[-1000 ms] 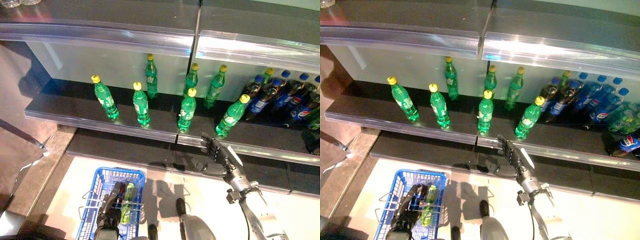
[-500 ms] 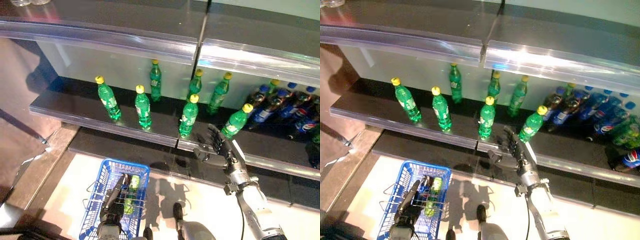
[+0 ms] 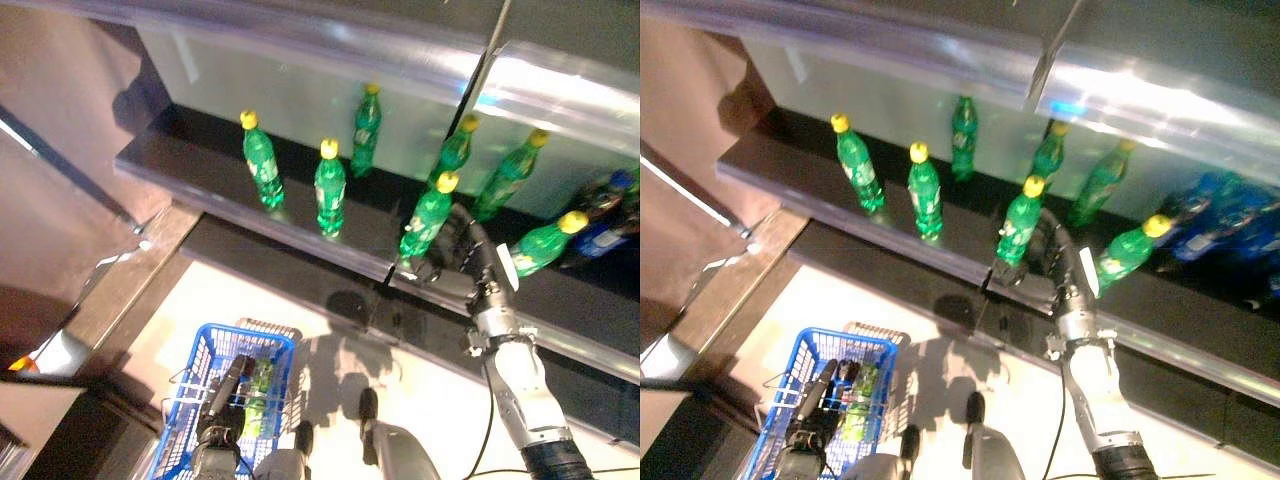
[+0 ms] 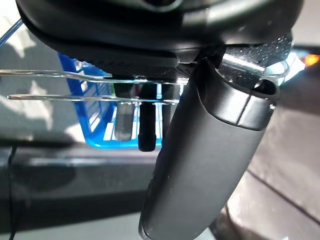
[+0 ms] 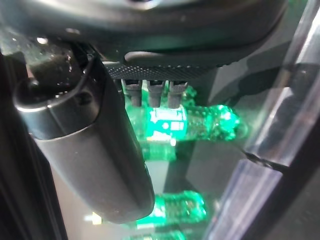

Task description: Pick up the drink and place into the basket.

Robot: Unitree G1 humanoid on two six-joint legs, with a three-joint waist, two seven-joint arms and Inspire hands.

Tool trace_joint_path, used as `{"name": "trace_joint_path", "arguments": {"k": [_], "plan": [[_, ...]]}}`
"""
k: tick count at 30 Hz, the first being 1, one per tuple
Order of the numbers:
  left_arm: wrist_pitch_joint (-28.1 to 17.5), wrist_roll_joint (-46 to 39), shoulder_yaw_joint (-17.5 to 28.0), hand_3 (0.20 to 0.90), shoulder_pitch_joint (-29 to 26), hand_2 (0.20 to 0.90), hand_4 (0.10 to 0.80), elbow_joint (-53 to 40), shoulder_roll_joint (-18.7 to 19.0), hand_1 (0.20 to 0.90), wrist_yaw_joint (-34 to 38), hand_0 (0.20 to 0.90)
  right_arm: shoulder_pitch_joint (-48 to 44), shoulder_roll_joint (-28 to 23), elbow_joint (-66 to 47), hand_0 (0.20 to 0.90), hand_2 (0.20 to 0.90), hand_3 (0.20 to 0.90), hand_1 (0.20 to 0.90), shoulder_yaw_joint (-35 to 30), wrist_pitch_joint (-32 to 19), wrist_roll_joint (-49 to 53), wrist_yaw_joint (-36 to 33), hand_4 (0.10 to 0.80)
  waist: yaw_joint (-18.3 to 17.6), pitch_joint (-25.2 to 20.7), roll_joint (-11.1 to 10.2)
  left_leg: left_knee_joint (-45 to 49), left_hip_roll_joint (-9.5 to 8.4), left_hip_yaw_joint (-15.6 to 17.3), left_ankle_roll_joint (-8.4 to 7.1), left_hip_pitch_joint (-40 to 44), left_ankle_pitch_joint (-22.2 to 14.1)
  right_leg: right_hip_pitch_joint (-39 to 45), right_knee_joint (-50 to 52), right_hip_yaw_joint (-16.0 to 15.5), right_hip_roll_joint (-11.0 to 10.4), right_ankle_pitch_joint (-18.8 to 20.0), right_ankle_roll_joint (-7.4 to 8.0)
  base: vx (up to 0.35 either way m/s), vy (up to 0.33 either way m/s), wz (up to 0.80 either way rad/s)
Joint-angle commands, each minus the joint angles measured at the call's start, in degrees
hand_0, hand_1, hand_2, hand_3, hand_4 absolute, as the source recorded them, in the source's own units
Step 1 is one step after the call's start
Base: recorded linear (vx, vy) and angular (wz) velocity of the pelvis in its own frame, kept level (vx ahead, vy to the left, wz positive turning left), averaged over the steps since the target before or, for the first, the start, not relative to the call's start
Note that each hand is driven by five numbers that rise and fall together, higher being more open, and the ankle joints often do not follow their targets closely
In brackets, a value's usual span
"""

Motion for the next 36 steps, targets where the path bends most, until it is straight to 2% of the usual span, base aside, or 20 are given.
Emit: {"name": "trace_joint_path", "arguments": {"k": [1, 7, 16, 28, 36], "plan": [[-8.83, -1.48, 0.87, 0.200, -3.14, 0.300, 0.100, -13.20, 5.53, 0.300, -10.92, 0.300, -4.46, -2.93, -4.76, 0.900, 0.900, 0.900, 0.900, -3.74, -10.73, -4.17, -6.08, 0.800, 0.18, -0.86, 0.88, 7.42, 2.34, 1.65, -0.82, -5.73, -1.68, -3.65, 9.95, 3.10, 0.31, -7.43, 2.90, -0.131, 0.092, 0.26], [-10.00, -2.63, 1.13, 0.200, -2.59, 0.300, 0.100, -15.49, 6.13, 0.300, -11.16, 0.300, -4.44, -3.39, -6.98, 0.900, 0.900, 0.900, 0.900, -6.87, -14.94, -6.07, -11.30, 0.800, -0.23, 2.64, 1.41, 8.75, 0.59, 2.01, 0.45, -10.54, -0.99, -7.00, 10.93, 4.19, 0.45, -7.23, 3.32, -0.075, 0.055, -0.01], [-9.61, -2.24, 1.45, 0.200, -3.27, 0.300, 0.100, -17.22, 7.10, 0.300, -10.39, 0.300, -5.97, -3.50, -7.49, 0.900, 0.900, 0.900, 0.900, -8.55, -16.40, -6.70, -13.52, 0.800, -0.27, 5.26, 1.42, 12.30, -0.47, 2.89, 1.75, -13.87, -1.88, -6.28, 8.33, 5.13, 0.51, -5.91, 3.43, -0.047, 0.025, -0.08], [-9.64, -1.90, 0.28, 0.200, -5.79, 0.300, 0.100, -18.23, 8.24, 0.300, -8.13, 0.300, -12.22, -4.47, -7.91, 0.900, 0.900, 0.900, 0.900, -5.91, -13.00, -7.84, -12.64, 0.800, 0.89, 7.66, 1.06, 16.26, -0.38, 3.06, 1.98, -17.22, -2.59, -4.95, 5.95, 5.58, 0.78, -5.01, 3.21, -0.024, 0.001, -0.03], [-9.59, -1.90, -0.41, 0.200, -7.79, 0.300, 0.100, -17.61, 8.99, 0.300, -7.24, 0.300, -17.17, -4.36, -5.84, 0.900, 0.900, 0.900, 0.900, -4.65, -11.29, -3.39, -11.87, 0.800, 2.04, 8.90, 0.90, 18.17, -0.16, 2.88, 1.81, -19.34, -2.76, -5.17, 6.16, 4.90, 0.93, -5.30, 2.94, -0.004, -0.003, 0.00]]}}
